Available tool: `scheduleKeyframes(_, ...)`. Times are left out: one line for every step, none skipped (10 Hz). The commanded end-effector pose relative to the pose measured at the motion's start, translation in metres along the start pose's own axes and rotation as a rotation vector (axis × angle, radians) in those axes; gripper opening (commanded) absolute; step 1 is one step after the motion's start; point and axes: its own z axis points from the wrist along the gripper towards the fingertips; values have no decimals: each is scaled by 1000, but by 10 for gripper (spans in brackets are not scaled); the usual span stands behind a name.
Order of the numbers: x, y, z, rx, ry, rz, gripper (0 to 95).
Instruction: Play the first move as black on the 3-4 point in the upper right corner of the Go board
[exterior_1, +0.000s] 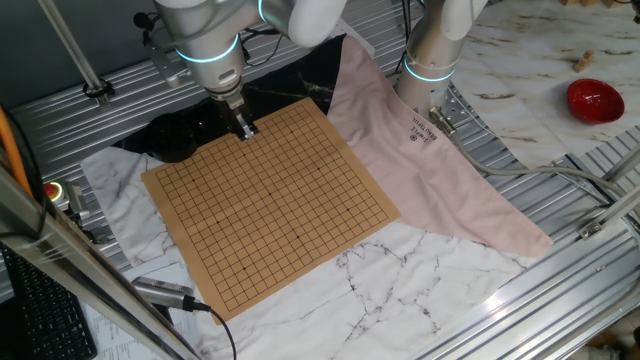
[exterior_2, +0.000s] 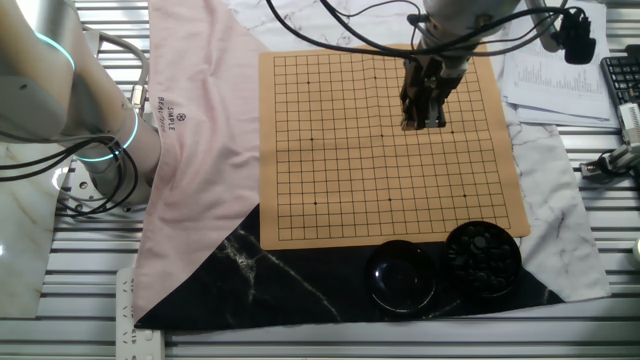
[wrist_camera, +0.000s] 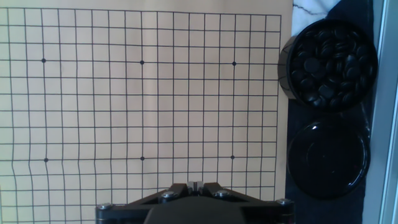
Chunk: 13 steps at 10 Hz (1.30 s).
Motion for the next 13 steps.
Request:
scheduleKeyframes(0, 0, 0, 1, 3, -5, 0)
scheduleKeyframes(0, 0, 0, 2, 3, -6, 0)
scheduleKeyframes(0, 0, 0, 2, 5, -9, 0)
scheduleKeyframes(0, 0, 0, 2, 6, -14, 0)
scheduleKeyframes(0, 0, 0, 2, 6, -19, 0)
scheduleKeyframes(0, 0, 0, 2, 8, -22, 0)
scheduleKeyframes(0, 0, 0, 2, 8, -24, 0)
scheduleKeyframes(0, 0, 0, 2, 9, -26, 0)
scheduleKeyframes(0, 0, 0, 1, 9, -29, 0)
scheduleKeyframes(0, 0, 0, 2, 9, -34, 0)
scheduleKeyframes(0, 0, 0, 3, 9, -37, 0)
scheduleKeyframes(0, 0, 0, 7, 9, -36, 0)
scheduleKeyframes(0, 0, 0, 10, 10, -31, 0)
